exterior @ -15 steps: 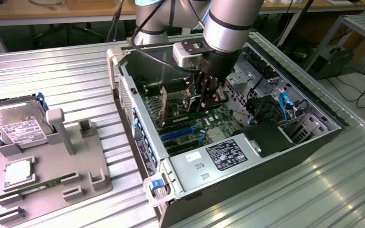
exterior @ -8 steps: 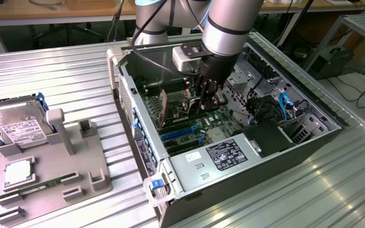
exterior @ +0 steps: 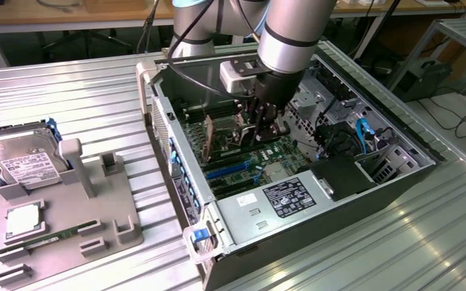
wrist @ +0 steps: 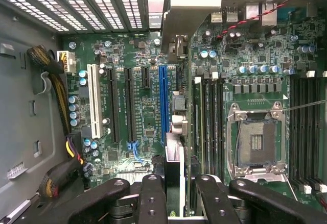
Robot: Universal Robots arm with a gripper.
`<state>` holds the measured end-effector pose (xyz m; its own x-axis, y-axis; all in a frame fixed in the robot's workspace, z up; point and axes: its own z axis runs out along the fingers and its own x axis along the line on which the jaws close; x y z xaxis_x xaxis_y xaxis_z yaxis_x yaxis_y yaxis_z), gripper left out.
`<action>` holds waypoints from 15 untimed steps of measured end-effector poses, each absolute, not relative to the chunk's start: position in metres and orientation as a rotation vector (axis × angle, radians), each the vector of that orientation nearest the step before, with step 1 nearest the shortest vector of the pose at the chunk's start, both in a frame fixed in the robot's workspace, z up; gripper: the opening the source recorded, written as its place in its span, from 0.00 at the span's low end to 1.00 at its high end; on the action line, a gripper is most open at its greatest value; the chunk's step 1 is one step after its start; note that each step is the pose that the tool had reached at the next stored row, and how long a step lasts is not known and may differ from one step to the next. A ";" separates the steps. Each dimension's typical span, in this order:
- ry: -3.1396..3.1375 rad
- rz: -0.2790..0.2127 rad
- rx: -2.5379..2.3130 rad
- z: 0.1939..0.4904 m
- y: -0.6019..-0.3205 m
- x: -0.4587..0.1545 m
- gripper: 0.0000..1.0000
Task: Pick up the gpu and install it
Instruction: 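Insert the gpu into the slot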
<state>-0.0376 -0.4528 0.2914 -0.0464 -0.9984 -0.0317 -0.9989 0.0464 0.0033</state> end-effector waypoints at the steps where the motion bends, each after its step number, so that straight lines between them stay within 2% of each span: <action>1: 2.257 0.038 -2.155 0.291 -0.453 -0.038 0.27; 15: 2.238 0.030 -2.164 0.280 -0.453 -0.040 0.27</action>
